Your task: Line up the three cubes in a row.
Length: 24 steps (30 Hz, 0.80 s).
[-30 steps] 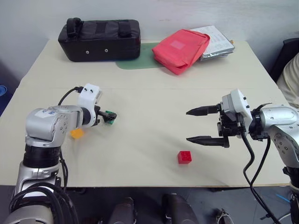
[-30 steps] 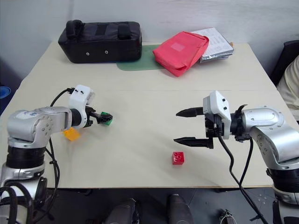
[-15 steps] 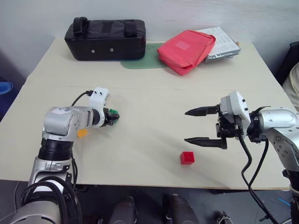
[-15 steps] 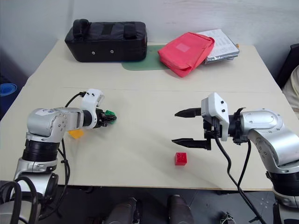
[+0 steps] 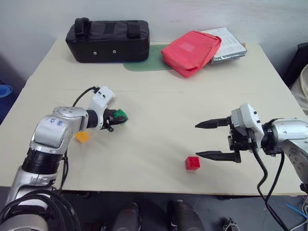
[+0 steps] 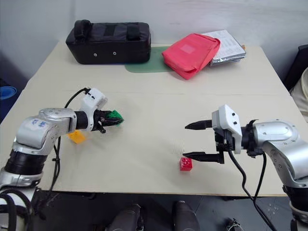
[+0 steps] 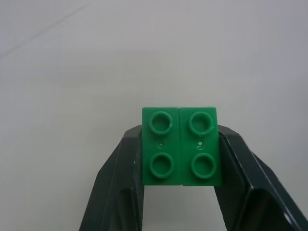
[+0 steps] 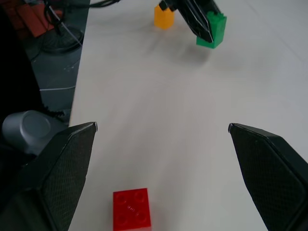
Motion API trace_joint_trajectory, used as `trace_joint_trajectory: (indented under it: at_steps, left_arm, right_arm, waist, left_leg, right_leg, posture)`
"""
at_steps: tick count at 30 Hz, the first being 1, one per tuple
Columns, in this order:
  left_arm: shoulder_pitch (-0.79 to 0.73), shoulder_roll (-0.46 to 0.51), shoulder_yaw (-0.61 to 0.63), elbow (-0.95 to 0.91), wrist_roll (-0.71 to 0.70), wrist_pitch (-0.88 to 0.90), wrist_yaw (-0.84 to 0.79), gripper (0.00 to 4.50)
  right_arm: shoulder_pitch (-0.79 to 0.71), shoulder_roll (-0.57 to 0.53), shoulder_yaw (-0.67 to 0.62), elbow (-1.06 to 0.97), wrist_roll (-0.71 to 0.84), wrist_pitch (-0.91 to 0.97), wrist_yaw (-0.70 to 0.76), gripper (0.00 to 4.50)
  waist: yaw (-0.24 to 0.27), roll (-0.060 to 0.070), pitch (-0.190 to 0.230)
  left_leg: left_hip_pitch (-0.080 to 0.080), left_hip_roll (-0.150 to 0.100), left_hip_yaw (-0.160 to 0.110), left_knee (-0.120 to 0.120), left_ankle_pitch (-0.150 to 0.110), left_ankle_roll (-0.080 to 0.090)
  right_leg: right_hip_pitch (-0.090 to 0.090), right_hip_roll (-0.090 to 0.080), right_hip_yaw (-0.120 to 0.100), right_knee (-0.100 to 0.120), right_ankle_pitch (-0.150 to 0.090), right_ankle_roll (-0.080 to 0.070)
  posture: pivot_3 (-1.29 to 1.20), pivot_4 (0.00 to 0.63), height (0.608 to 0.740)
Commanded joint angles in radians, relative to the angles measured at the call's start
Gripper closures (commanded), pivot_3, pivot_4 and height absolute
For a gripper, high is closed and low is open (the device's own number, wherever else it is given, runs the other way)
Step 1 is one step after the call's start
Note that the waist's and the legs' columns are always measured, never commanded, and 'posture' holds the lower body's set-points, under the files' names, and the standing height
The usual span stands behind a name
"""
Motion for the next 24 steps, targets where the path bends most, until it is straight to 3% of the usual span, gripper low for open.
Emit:
trace_joint_trajectory:
  at_steps: [1,5,8,14,18,24]
  left_arm:
    - [0.043,0.063,-0.055,-0.120,-0.036,-0.173,-0.263,3.01]
    - [0.054,0.056,-0.161,-0.137,0.019,-0.299,-0.390,3.01]
    - [0.023,-0.012,-0.273,-0.078,0.123,-0.395,-0.407,3.01]
    - [-0.010,-0.084,-0.362,-0.014,0.229,-0.420,-0.419,3.01]
    - [-0.035,-0.135,-0.367,0.042,0.297,-0.405,-0.363,3.01]
    - [-0.020,-0.096,-0.345,-0.004,0.290,-0.367,-0.411,3.01]
  right_arm:
    - [0.091,-0.052,-0.044,-0.049,-0.025,-0.059,0.054,0.00]
    - [0.173,-0.080,-0.077,-0.072,-0.034,-0.078,0.067,0.00]
    - [0.228,-0.098,-0.110,-0.098,-0.031,-0.073,0.069,0.00]
    - [0.280,-0.104,-0.143,-0.119,-0.042,-0.071,0.043,0.00]
    - [0.300,-0.102,-0.161,-0.129,-0.040,-0.065,0.025,0.00]
    - [0.312,-0.097,-0.170,-0.130,-0.038,-0.066,0.011,0.00]
  waist:
    - [0.001,0.000,0.000]
    - [-0.001,0.000,0.000]
    - [0.000,0.000,0.000]
    - [-0.002,0.000,0.000]
    - [0.002,0.000,0.000]
    - [-0.001,0.000,0.000]
  left_leg:
    - [0.000,0.000,0.000,0.000,0.000,0.000]
    - [0.000,0.000,0.000,0.000,0.000,0.002]
    - [0.001,0.000,0.000,0.000,0.000,0.003]
    - [0.001,0.000,0.000,0.000,-0.001,0.005]
    - [0.001,-0.001,0.000,0.000,0.000,0.007]
    - [0.000,0.000,0.000,0.001,-0.001,0.008]
  right_leg:
    - [0.000,0.000,0.000,-0.001,0.000,0.000]
    - [0.001,0.000,0.001,-0.001,0.000,0.000]
    - [0.002,0.000,0.001,0.000,0.000,0.000]
    - [0.002,0.000,0.001,0.000,0.000,0.001]
    - [0.002,0.000,0.001,0.000,0.001,0.001]
    - [0.002,0.001,0.001,0.000,0.001,0.002]
  posture:
    - [0.00,0.150,0.740]
    - [0.00,0.150,0.740]
    - [0.00,0.150,0.740]
    - [0.00,0.150,0.740]
    - [0.00,0.150,0.740]
    - [0.00,0.150,0.740]
